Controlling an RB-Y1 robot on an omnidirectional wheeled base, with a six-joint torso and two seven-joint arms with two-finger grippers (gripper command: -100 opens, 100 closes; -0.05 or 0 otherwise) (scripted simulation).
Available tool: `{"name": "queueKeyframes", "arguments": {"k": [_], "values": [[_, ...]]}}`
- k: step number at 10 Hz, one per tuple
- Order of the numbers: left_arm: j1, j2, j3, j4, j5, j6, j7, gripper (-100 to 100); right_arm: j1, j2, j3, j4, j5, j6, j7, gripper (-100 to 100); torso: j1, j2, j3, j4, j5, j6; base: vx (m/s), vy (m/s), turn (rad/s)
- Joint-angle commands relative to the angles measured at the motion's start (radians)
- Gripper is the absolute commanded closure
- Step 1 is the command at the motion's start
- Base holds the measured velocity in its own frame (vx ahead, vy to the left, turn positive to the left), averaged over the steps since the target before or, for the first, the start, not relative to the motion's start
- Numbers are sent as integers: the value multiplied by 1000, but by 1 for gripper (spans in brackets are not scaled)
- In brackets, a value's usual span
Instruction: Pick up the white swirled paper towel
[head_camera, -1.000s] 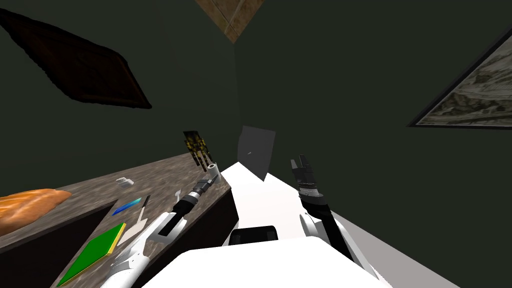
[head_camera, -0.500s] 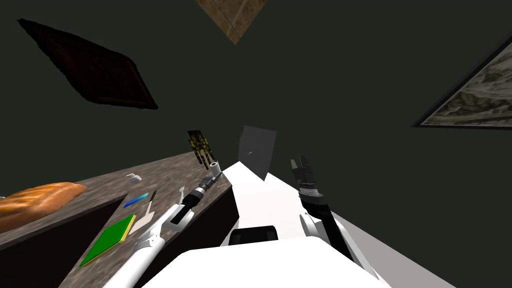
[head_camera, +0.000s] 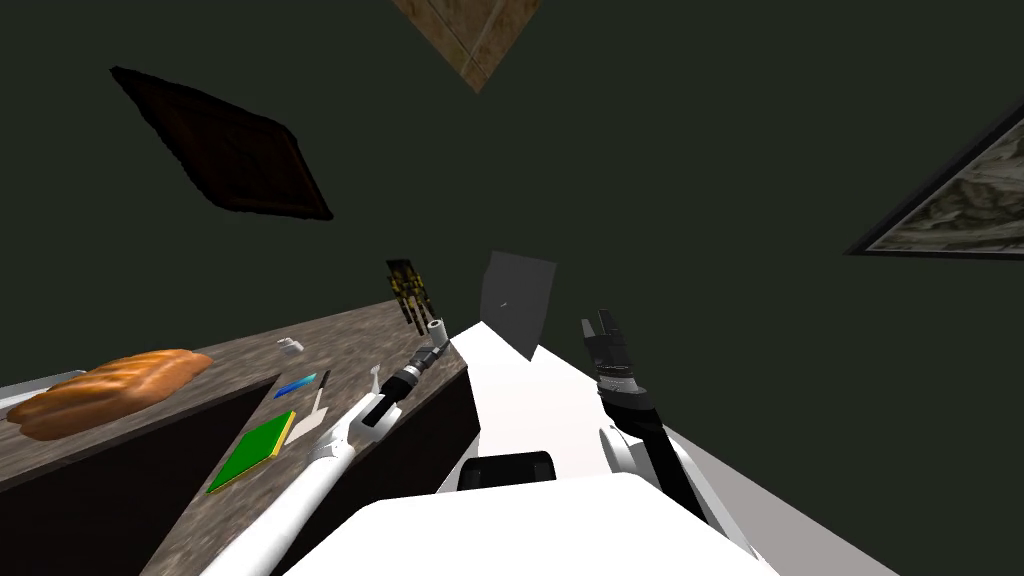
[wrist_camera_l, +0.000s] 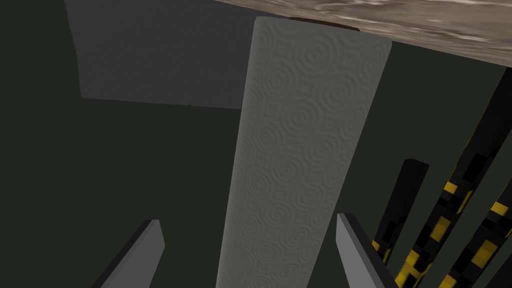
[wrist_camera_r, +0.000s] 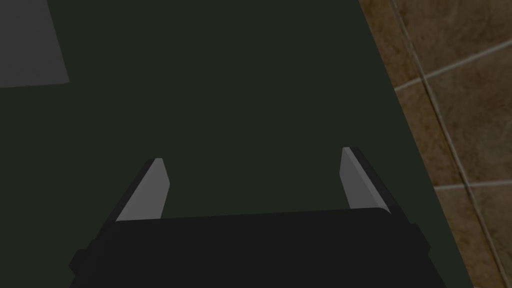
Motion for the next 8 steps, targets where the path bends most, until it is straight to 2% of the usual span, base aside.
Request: {"name": "queueKeyframes", "arguments": {"k": [1, 2, 4, 5, 6, 7, 8], "values": [[-32, 2, -5, 50, 4, -5, -1, -100, 0, 0, 0, 0, 0, 0, 0, 0, 0, 0, 0, 0, 0, 0, -19, -6, -23], [-69, 5, -38, 79, 29, -30, -18, -100, 0, 0, 0, 0, 0, 0, 0, 0, 0, -1, 0, 0, 0, 0, -36, -6, 90], [-112, 5, -38, 139, 29, -30, -18, -100, 0, 0, 0, 0, 0, 0, 0, 0, 0, 0, 0, 0, 0, 0, -28, -13, 30], [-112, 5, -38, 150, 29, -30, -18, -100, 0, 0, 0, 0, 0, 0, 0, 0, 0, -1, 0, 0, 0, 0, 0, 0, 0], [-158, 8, -72, 191, 55, -55, -34, -100, 0, 0, 0, 0, 0, 0, 0, 0, 1, -2, -1, 0, 0, 0, -31, -12, 94], [-186, 8, -72, 221, 55, -55, -34, -100, 0, 0, 0, 0, 0, 0, 0, 0, 0, -1, 0, 0, 0, 0, -37, -16, 56], [-192, 8, -72, 234, 55, -55, -34, -100, 0, 0, 0, 0, 0, 0, 0, 0, 0, 0, 0, 0, 0, 0, -17, -6, 6]]}}
